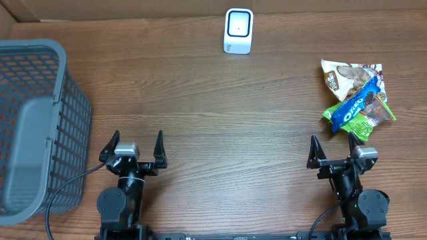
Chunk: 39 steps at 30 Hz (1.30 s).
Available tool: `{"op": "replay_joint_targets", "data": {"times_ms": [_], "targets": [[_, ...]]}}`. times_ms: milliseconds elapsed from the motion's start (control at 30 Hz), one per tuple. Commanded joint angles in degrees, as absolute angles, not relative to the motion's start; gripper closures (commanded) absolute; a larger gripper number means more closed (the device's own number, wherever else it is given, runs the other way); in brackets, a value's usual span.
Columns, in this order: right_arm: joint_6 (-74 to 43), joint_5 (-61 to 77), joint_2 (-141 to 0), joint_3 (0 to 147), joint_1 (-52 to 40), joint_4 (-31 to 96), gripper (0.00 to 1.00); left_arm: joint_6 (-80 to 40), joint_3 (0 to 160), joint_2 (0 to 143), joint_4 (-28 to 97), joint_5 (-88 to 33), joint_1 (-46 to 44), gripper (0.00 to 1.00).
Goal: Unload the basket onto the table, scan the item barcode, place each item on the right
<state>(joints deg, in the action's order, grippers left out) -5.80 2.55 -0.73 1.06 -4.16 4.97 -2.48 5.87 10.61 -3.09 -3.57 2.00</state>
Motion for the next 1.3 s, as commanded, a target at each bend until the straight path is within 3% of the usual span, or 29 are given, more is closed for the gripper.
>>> {"op": "replay_joint_targets", "data": {"times_ms": [0, 833, 1267], "targets": [[-5.96, 2.48, -0.16, 0.45, -4.49, 4.6, 0.0, -1.19, 4.36, 7.62, -3.64, -1.89, 2.33, 0.0], [-5.96, 2.48, -0.16, 0.45, -4.49, 4.6, 0.0, -0.16, 0.34, 0.14, -5.82, -2.59, 2.33, 0.0], [-5.96, 2.48, -0.16, 0.45, -4.49, 4.6, 0.0, -0.16, 0.32, 0.14, 3.05, -2.59, 2.24, 0.0]]}}
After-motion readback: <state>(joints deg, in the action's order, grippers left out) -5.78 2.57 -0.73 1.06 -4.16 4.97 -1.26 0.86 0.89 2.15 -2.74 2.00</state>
